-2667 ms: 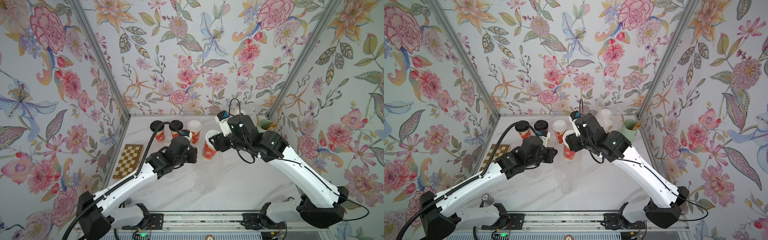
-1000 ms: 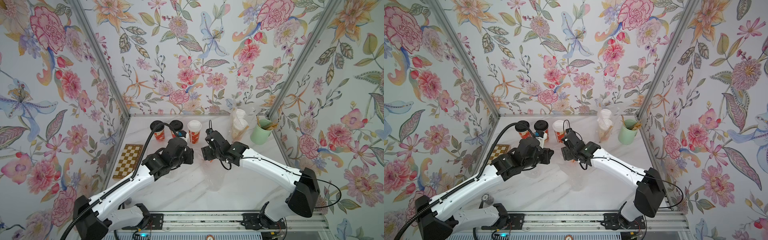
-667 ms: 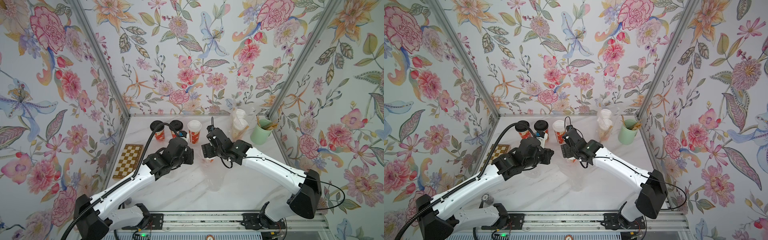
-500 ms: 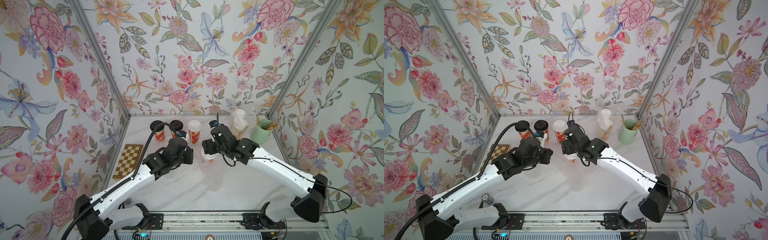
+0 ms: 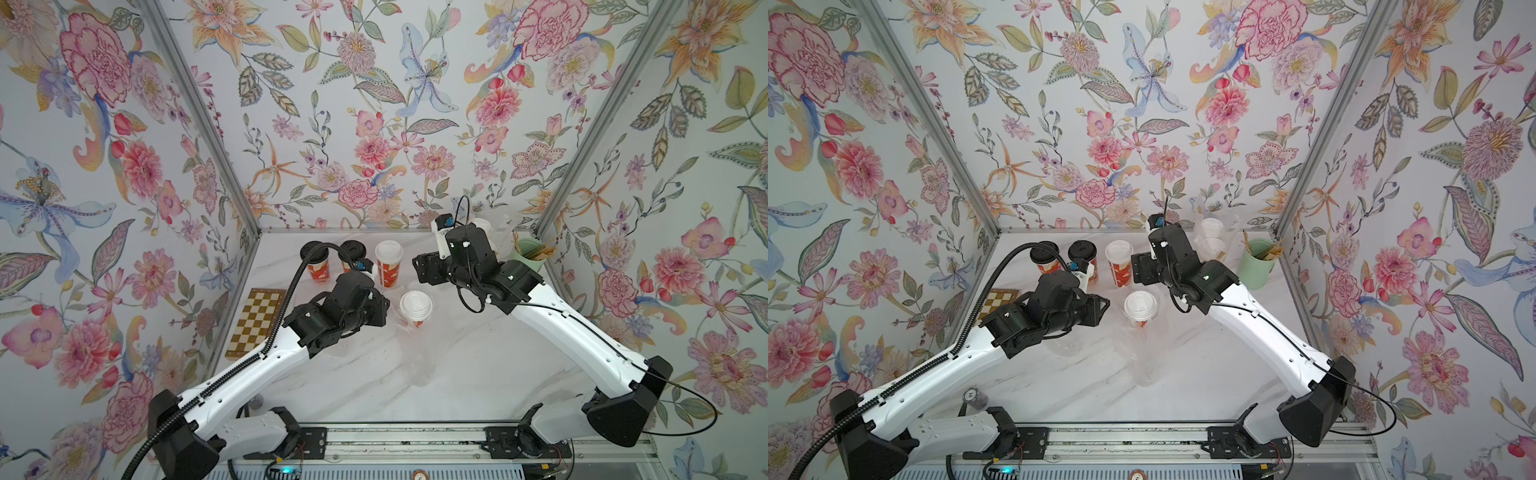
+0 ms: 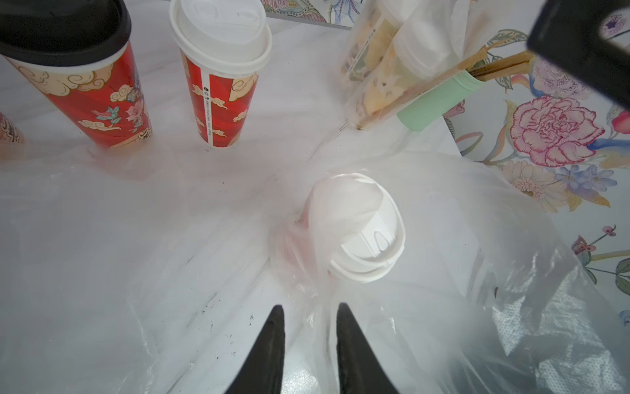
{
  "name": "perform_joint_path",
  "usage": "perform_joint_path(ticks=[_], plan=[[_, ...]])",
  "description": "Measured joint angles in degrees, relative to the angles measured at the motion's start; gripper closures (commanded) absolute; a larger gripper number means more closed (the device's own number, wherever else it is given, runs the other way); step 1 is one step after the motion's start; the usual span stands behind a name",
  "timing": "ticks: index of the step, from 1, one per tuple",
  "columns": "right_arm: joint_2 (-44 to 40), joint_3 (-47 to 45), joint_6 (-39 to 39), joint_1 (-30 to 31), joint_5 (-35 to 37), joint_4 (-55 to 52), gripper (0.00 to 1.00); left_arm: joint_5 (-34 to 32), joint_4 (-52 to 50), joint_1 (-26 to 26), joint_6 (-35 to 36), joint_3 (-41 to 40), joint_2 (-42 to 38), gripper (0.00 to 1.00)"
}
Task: Pack milk tea into plastic carrier bags
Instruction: Place the milk tea cup in the plastic carrier bag, then pick up the milk tea cup at the center of the board.
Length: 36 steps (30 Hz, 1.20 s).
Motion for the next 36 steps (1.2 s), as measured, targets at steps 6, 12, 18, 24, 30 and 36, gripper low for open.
perform_joint_path(ticks=[6, 12, 18, 24, 30, 36], plan=[[6.84, 2.86, -3.41, -2.91, -4.15, 3.58, 0.18, 2.78, 0.57, 0.00, -1.44, -3.19, -2.23, 0.77], [14.21, 5.03, -7.23, -3.67, -7.08, 8.98, 0.18, 4.50, 1.20, 0.00, -3.39, -6.95, -3.23, 0.89], [21.73, 9.60, -10.67, -3.91, -8.66, 12.85, 0.17, 4.66, 1.40, 0.00, -3.61, -8.02, -3.23, 0.93], [28.28, 14.12, -12.70, -4.33, -9.84, 14.93, 0.15, 4.63, 1.64, 0.00, -3.78, -8.02, -3.21, 0.93], [32.59, 16.92, -13.97, -4.44, -10.21, 15.52, 0.13, 4.63, 1.64, 0.00, -3.80, -8.02, -3.19, 0.93], [35.21, 18.51, -14.75, -4.42, -10.38, 15.58, 0.13, 4.61, 1.64, 0.00, -3.85, -8.02, -3.19, 0.93]])
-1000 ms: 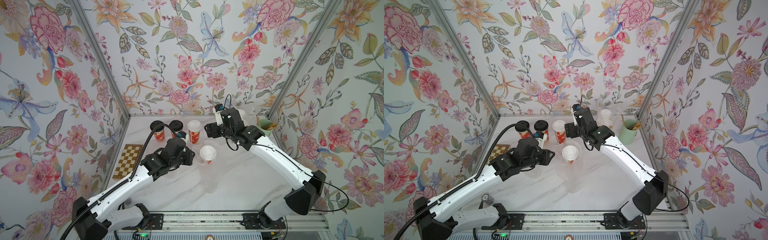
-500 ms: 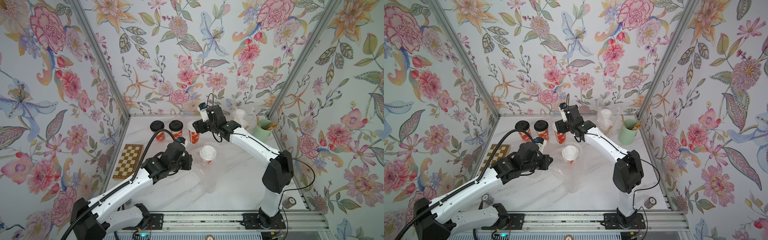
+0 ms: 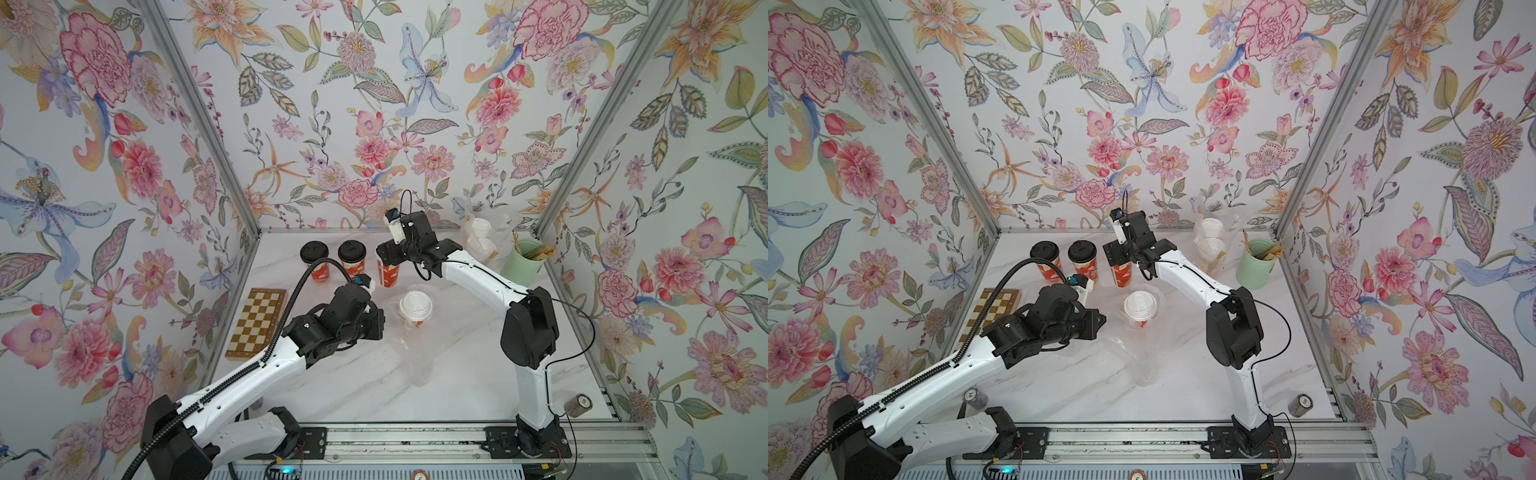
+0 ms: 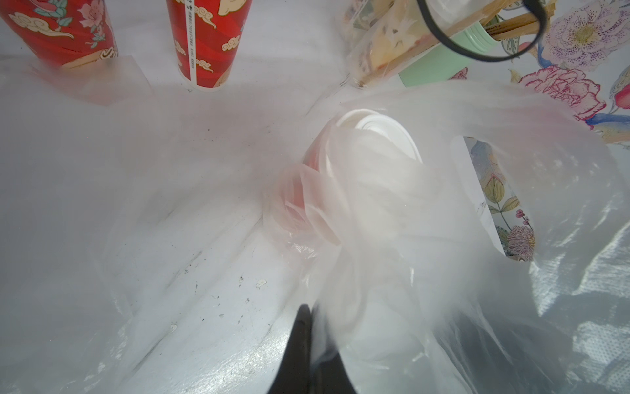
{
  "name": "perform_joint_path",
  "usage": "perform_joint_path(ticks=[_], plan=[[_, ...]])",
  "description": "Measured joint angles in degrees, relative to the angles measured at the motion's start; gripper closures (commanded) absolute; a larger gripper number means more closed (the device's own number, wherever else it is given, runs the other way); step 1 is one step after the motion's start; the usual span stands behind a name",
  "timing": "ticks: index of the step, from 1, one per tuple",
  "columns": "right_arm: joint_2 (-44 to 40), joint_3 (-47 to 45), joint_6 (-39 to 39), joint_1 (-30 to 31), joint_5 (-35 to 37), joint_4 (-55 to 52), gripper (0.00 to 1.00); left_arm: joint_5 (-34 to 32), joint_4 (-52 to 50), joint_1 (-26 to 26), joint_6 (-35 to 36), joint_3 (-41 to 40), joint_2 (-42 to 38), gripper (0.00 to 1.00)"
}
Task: Pack milk tea into plastic carrier bags
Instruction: Pick up the milk tea cup at the center of the board.
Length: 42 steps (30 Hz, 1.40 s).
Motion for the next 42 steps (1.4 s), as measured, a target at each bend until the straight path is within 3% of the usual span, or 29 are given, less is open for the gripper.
perform_joint_path(ticks=[22, 31, 37, 42], plan=[[2.67, 0.87, -1.36, -0.02, 1.07, 0.24, 0.21, -0.15, -0.02, 0.00, -0.15, 0.00, 0.00, 0.93], [2.67, 0.87, -1.51, 0.00, 1.46, 0.17, 0.32, -0.15, -0.07, 0.00, -0.63, 0.00, -0.17, 0.80], [2.12, 0.87, -1.53, 0.11, 2.29, -0.72, 0.36, 0.00, -0.09, 0.00, -0.98, 0.00, -1.16, 0.64], [-1.42, 0.83, -1.55, 0.55, 3.96, -3.26, 0.38, 0.44, -0.04, 0.00, -1.03, 0.00, -2.49, 0.60]])
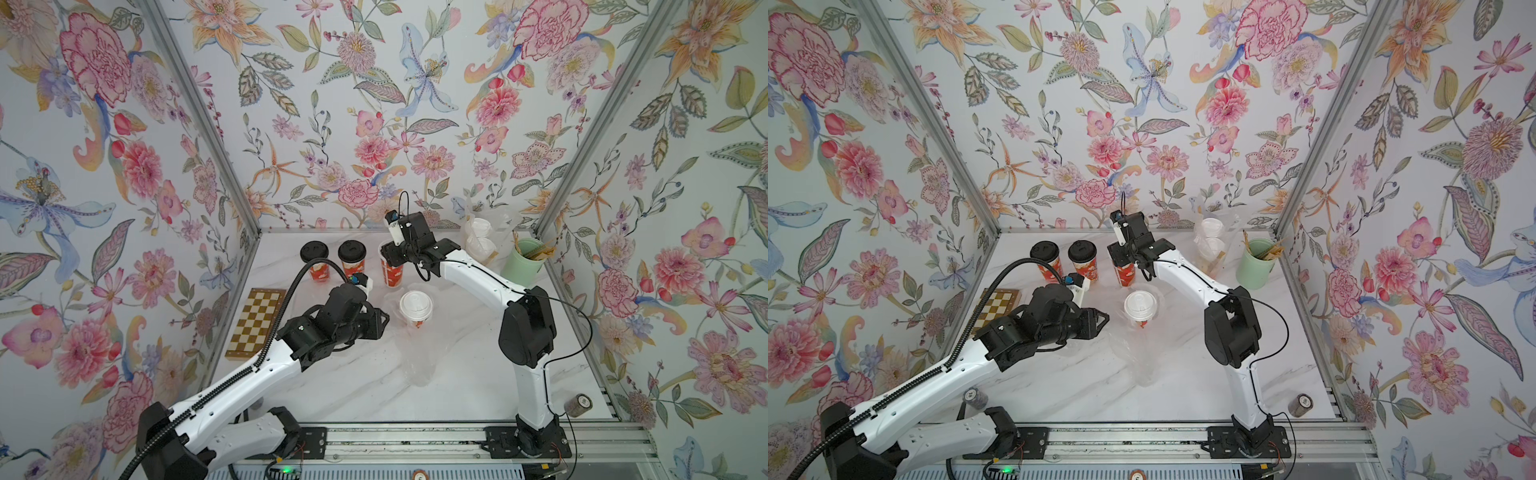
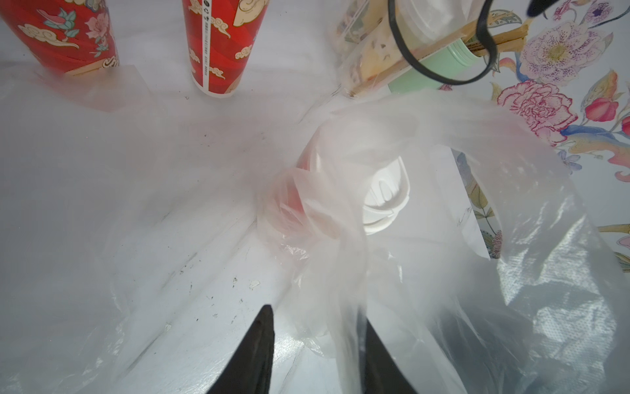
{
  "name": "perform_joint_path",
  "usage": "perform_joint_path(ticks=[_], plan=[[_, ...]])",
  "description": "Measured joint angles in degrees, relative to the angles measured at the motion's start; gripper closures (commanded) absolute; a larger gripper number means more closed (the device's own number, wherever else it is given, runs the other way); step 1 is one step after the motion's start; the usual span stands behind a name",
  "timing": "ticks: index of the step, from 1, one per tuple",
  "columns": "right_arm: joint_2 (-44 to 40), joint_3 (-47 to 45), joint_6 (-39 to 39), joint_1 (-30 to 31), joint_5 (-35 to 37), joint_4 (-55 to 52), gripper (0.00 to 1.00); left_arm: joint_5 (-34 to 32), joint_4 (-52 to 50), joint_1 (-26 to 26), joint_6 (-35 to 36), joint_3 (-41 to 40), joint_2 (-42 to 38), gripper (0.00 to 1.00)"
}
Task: Pack milk tea into plastic carrier bags
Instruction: Pick up the milk tea cup at the center of the board.
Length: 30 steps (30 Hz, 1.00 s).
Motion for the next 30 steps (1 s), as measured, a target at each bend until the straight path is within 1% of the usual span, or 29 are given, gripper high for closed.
perform_joint_path(ticks=[6, 14, 20, 26, 30], plan=[[-9.38, -0.15, 0.00, 1.66, 1.79, -1.27, 0.40, 1.31, 1.16, -0.20, -0.20, -0.17, -1.29, 0.58], [-20.83, -0.66, 0.24, 5.01, 4.90, -4.11, 0.42, 2.51, 3.04, -2.29, -1.42, -1.64, -2.27, 0.47], [-28.13, -3.67, 1.86, 8.57, 7.45, -8.50, 0.43, 2.56, 4.76, -4.70, -2.29, -1.68, -2.67, 0.40], [-35.47, -6.40, 4.87, 12.52, 9.94, -13.03, 0.45, 2.29, 5.16, -8.02, -3.04, -1.68, -2.71, 0.40], [-40.30, -8.37, 7.93, 14.43, 11.34, -15.93, 0.47, 1.64, 5.16, -10.56, -3.87, -1.68, -2.73, 0.44]])
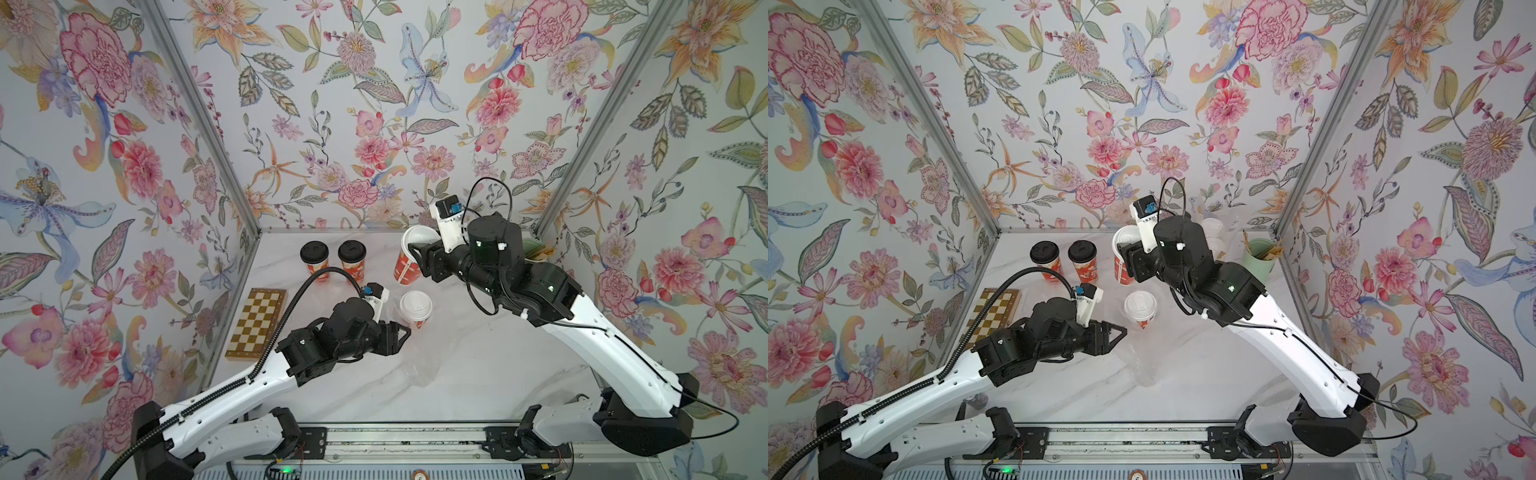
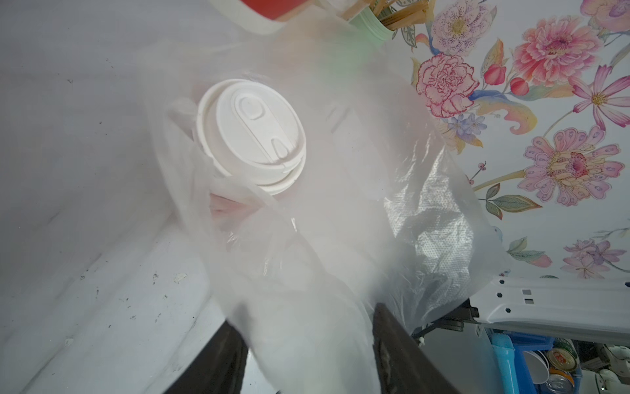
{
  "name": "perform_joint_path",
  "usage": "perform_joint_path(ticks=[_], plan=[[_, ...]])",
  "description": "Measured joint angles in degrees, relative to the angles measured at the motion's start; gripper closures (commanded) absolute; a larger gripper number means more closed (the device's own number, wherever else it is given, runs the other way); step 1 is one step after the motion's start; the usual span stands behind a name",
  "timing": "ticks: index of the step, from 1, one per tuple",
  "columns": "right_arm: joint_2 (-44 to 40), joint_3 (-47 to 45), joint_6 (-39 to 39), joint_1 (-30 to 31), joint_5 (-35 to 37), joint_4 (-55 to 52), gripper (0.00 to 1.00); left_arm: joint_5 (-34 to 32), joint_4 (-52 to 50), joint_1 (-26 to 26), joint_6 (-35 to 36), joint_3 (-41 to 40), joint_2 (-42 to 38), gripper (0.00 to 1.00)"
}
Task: Pack milk tea into plastic carrier bags
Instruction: Pick up the milk tea cup at the center of the board, then place the milk tea cup in the plastic carrier bag.
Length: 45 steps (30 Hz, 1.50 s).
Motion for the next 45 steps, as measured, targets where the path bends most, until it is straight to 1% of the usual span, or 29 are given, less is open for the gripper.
perform_joint_path(ticks=[4, 8, 10, 12, 15, 22, 29, 38, 45], plan=[[-3.30, -1.05, 3.19, 2.67, 1.36, -3.50, 0.48, -0.98, 0.07, -1.90, -1.31, -0.42, -0.79, 0.53], [-5.49, -1.49, 6.62, 6.08, 2.40, -6.99, 0.49, -1.25, 0.63, -2.99, -2.56, -1.42, -1.79, 0.69], [-6.21, -1.51, 8.37, 7.39, 2.91, -8.74, 0.49, -1.46, 1.01, -3.26, -3.06, -1.77, -1.88, 0.81], [-6.80, -1.57, 10.29, 8.50, 3.54, -10.54, 0.49, -1.92, 1.29, -3.37, -3.21, -2.01, -1.90, 0.90], [-7.80, -2.86, 13.25, 9.68, 4.37, -12.50, 0.50, -2.27, 1.64, -3.39, -3.32, -2.19, -2.01, 0.96], [-9.55, -7.52, 19.37, 10.29, 4.96, -15.85, 0.51, -2.27, 2.64, -3.41, -3.28, -2.45, -2.78, 1.00], [-10.97, -11.65, 23.50, 10.29, 6.40, -16.72, 0.52, -2.27, 3.28, -3.41, -3.28, -2.58, -2.75, 1.00], [-11.65, -15.08, 26.05, 10.27, 7.21, -18.36, 0.52, -2.05, 6.49, -3.41, -3.80, -2.64, -2.75, 1.00], [-10.75, -15.54, 26.95, 11.37, 7.28, -18.64, 0.50, -2.05, 8.02, -3.41, -4.33, -3.19, -2.75, 1.00]])
